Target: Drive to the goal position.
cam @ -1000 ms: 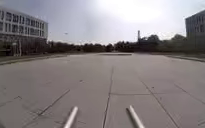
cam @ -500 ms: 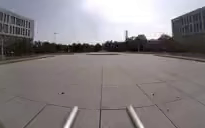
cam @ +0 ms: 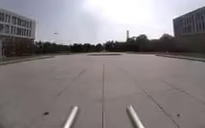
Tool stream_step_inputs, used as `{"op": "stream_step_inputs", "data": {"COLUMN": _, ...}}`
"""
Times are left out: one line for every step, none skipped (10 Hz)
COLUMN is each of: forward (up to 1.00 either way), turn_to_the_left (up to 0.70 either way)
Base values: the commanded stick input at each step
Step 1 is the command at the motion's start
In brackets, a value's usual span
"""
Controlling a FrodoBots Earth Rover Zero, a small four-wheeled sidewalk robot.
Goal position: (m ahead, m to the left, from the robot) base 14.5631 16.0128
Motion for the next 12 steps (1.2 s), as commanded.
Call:
{"op": "stream_step_inputs", "data": {"forward": 1.0, "turn_to_the_left": 0.02}}
{"op": "stream_step_inputs", "data": {"forward": 1.0, "turn_to_the_left": 0.02}}
{"op": "stream_step_inputs", "data": {"forward": 1.0, "turn_to_the_left": 0.02}}
{"op": "stream_step_inputs", "data": {"forward": 1.0, "turn_to_the_left": 0.02}}
{"op": "stream_step_inputs", "data": {"forward": 1.0, "turn_to_the_left": 0.02}}
{"op": "stream_step_inputs", "data": {"forward": 1.0, "turn_to_the_left": 0.02}}
{"op": "stream_step_inputs", "data": {"forward": 1.0, "turn_to_the_left": 0.02}}
{"op": "stream_step_inputs", "data": {"forward": 1.0, "turn_to_the_left": 0.02}}
{"op": "stream_step_inputs", "data": {"forward": 1.0, "turn_to_the_left": 0.02}}
{"op": "stream_step_inputs", "data": {"forward": 1.0, "turn_to_the_left": 0.02}}
{"op": "stream_step_inputs", "data": {"forward": 1.0, "turn_to_the_left": 0.02}}
{"op": "stream_step_inputs", "data": {"forward": 1.0, "turn_to_the_left": 0.02}}
